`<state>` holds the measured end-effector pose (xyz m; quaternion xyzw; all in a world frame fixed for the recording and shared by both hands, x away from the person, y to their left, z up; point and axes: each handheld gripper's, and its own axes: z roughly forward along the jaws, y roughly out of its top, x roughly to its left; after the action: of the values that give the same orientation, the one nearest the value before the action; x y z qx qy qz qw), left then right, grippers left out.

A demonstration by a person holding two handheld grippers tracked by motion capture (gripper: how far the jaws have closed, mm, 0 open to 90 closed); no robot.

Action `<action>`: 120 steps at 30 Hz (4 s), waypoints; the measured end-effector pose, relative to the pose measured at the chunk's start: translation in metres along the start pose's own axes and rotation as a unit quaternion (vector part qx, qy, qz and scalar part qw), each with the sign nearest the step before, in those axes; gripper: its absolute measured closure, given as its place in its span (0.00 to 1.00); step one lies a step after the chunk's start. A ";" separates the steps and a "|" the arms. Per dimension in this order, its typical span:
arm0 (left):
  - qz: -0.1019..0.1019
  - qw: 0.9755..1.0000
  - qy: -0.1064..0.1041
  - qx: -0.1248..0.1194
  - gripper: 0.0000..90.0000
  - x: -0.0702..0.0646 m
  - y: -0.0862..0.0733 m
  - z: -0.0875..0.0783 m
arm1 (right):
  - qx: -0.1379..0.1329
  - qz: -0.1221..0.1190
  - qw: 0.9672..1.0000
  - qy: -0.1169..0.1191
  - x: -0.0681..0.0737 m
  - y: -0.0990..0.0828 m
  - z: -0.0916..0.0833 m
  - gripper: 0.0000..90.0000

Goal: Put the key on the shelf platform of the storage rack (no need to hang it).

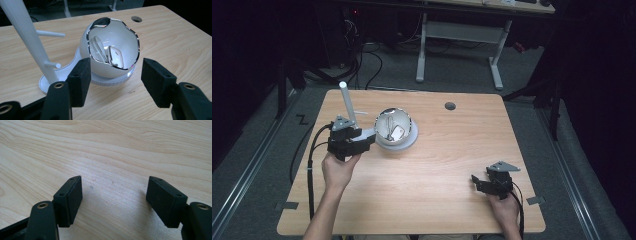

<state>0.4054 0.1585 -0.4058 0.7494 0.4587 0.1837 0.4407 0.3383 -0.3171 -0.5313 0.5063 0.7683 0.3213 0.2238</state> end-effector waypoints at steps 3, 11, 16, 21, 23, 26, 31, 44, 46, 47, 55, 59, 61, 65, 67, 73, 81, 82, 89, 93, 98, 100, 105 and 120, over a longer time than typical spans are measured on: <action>0.000 1.000 0.000 -0.002 0.46 0.000 -0.002 -0.003 | 0.000 0.000 1.000 0.000 0.000 0.000 0.000 0.33; -0.006 1.000 0.001 -0.008 0.46 0.002 -0.006 -0.010 | 0.000 0.000 1.000 0.000 0.000 0.000 0.000 0.33; -0.012 1.000 -0.006 -0.012 0.46 0.003 -0.009 -0.014 | 0.000 -0.001 1.000 0.000 0.000 0.000 0.000 0.33; -0.011 1.000 -0.004 -0.015 0.46 0.002 -0.012 -0.018 | 0.000 -0.001 1.000 -0.001 0.000 0.000 0.000 0.33; -0.013 1.000 -0.003 -0.016 0.46 0.003 -0.014 -0.019 | 0.000 -0.001 1.000 -0.001 0.000 0.000 0.000 0.33; -0.015 1.000 0.000 -0.017 0.46 0.004 -0.016 -0.020 | 0.000 -0.001 1.000 -0.001 0.000 0.000 0.000 0.33; -0.020 1.000 -0.002 -0.018 0.46 0.005 -0.021 -0.021 | 0.000 0.000 1.000 -0.001 0.000 0.000 0.000 0.33; -0.020 1.000 0.002 -0.014 0.46 0.006 -0.030 -0.025 | 0.000 -0.001 1.000 -0.001 0.000 0.000 0.000 0.33; -0.020 1.000 0.002 -0.013 0.46 0.005 -0.032 -0.025 | 0.000 0.000 1.000 -0.001 0.000 0.000 0.000 0.33; -0.020 1.000 0.003 -0.013 0.46 0.005 -0.033 -0.025 | 0.000 0.000 1.000 -0.001 0.000 0.000 0.000 0.33; -0.023 1.000 0.000 -0.015 0.46 0.005 -0.038 -0.027 | 0.000 -0.001 1.000 -0.001 0.000 0.000 0.000 0.33; -0.024 1.000 0.001 -0.013 0.46 0.005 -0.041 -0.027 | 0.000 -0.001 1.000 -0.001 0.000 0.000 0.000 0.33; -0.025 1.000 0.001 -0.012 0.46 0.004 -0.043 -0.027 | 0.000 -0.001 1.000 -0.001 0.000 0.000 0.000 0.33; -0.025 1.000 0.001 -0.009 0.46 0.004 -0.047 -0.026 | 0.000 -0.001 1.000 -0.001 0.000 0.000 0.000 0.33; -0.026 1.000 0.002 -0.007 0.46 0.003 -0.051 -0.025 | 0.000 -0.001 1.000 -0.001 0.000 0.000 0.000 0.33; -0.030 1.000 0.004 -0.004 0.46 0.004 -0.057 -0.023 | 0.000 0.000 1.000 -0.001 0.000 0.000 0.000 0.33; -0.039 0.999 0.003 0.009 0.46 0.004 -0.068 -0.015 | 0.000 0.000 1.000 -0.001 0.000 0.000 0.000 0.33; -0.039 0.999 0.003 0.009 0.46 0.004 -0.069 -0.014 | 0.000 -0.001 1.000 -0.001 0.000 0.000 0.000 0.33; -0.042 0.999 0.001 0.012 0.46 0.003 -0.075 -0.010 | 0.000 -0.001 1.000 -0.001 0.000 0.000 0.000 0.33; -0.044 0.999 0.002 0.021 0.46 0.003 -0.082 -0.005 | 0.000 -0.001 1.000 -0.001 0.000 0.000 0.000 0.33; -0.049 0.998 0.001 0.029 0.46 0.002 -0.091 0.001 | 0.000 0.000 1.000 -0.001 0.000 0.000 0.000 0.33; -0.050 0.998 0.001 0.031 0.45 0.001 -0.094 0.003 | 0.000 0.000 1.000 -0.001 0.000 0.000 0.000 0.33; -0.048 0.998 0.005 0.041 0.45 -0.001 -0.102 0.010 | 0.000 0.000 1.000 -0.001 0.000 0.000 0.000 0.33; -0.025 0.997 0.035 0.070 0.42 -0.011 -0.126 0.032 | 0.000 0.001 1.000 -0.001 0.000 0.000 0.000 0.33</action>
<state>0.3553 0.1575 -0.5266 0.7602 0.5039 0.1661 0.3749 0.3382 -0.3166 -0.5314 0.5072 0.7676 0.3210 0.2247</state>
